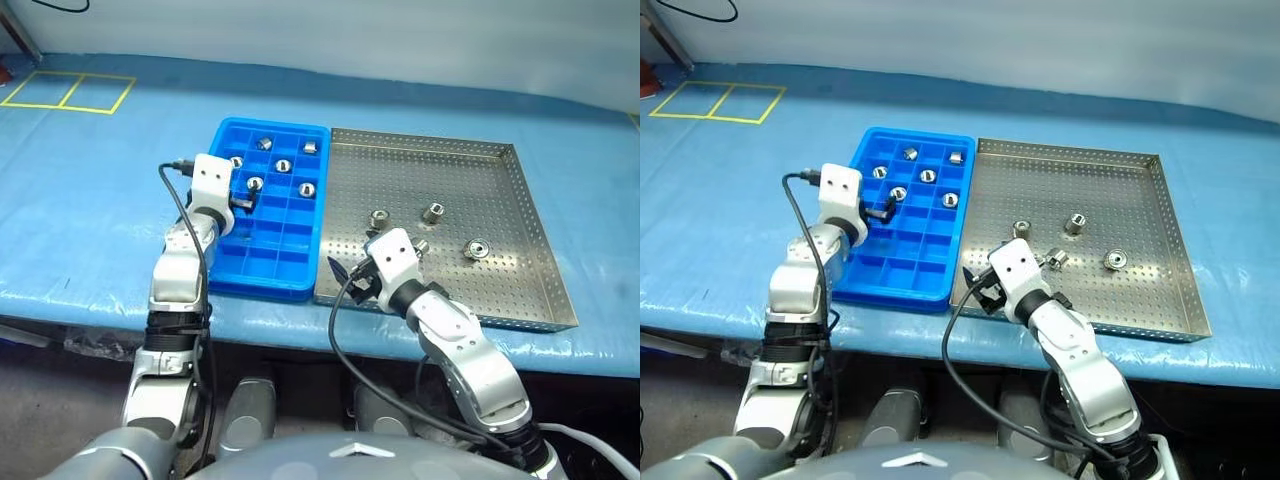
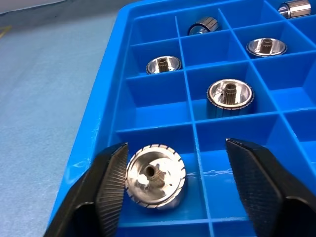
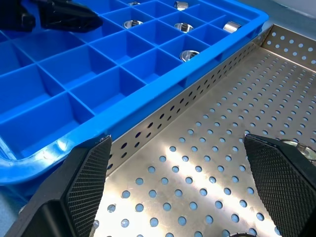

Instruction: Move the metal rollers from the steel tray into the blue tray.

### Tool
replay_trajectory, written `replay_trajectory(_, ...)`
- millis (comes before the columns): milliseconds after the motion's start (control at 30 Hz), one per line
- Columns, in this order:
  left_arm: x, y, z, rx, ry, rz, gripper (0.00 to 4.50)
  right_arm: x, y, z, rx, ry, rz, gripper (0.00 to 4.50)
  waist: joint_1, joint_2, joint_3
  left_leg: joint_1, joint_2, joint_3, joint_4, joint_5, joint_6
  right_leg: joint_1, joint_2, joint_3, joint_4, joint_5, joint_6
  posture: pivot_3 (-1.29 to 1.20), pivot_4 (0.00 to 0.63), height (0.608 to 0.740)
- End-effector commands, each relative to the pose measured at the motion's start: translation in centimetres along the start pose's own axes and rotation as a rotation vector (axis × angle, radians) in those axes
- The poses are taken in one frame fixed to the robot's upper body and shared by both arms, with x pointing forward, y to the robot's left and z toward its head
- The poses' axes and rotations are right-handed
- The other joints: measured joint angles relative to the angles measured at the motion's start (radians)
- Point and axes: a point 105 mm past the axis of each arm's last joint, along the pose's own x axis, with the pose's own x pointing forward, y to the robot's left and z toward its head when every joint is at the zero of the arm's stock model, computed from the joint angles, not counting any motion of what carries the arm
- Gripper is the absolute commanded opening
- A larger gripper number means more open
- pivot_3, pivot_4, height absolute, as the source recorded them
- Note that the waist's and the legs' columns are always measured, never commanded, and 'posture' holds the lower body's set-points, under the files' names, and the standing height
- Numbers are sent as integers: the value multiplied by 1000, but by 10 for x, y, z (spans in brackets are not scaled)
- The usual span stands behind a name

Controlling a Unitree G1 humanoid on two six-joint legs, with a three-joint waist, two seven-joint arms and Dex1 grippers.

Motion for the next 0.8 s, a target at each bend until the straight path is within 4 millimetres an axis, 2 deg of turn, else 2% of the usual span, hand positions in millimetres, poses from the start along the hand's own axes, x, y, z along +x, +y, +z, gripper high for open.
replay_trajectory(33,5,-59,70,-18,-169,-346,4487,-9,-11,13,-8,-55,-58,4500,-1,-2,1,0,0,0,0,0,0,0,0,0,0,0,0,-16,150,740)
replay_trajectory(67,5,-80,81,-12,-173,-466,4487,-12,-13,12,-8,-50,-70,4500,4,-3,2,-2,0,-1,0,1,0,-1,0,-1,0,0,0,-21,150,740)
replay_trajectory(100,6,-92,87,-6,-169,-535,4487,-13,-15,11,-8,-46,-78,4500,6,-4,2,-4,0,-3,0,2,0,-2,0,-3,0,0,0,-28,150,740)
replay_trajectory(133,6,-107,86,-3,-136,-623,4487,-14,-16,10,-7,-43,-86,4500,2,-3,2,-4,-1,-3,1,2,0,0,0,-3,0,0,0,-37,150,740)
replay_trajectory(200,8,-132,82,48,-81,-743,4487,-17,-19,8,-4,-38,-105,4500,-7,-3,1,-2,-2,0,1,1,1,1,-2,-1,-2,1,1,-53,150,740)
replay_trajectory(367,8,-175,60,143,57,-950,4487,-23,-22,6,6,-37,-145,4500,-50,-2,2,-1,0,2,-1,1,2,-2,0,1,0,0,1,-120,150,740)
replay_trajectory(533,18,-193,37,215,147,-971,4487,-29,-23,3,15,-30,-187,4500,-68,-2,2,-2,1,1,-2,1,2,-3,1,1,0,0,0,-173,150,740)
replay_trajectory(800,35,-202,27,256,135,-865,4487,-38,-25,-2,31,-15,-243,4500,-86,-2,2,-2,0,2,-1,1,2,-3,0,3,-1,0,0,-223,150,740)
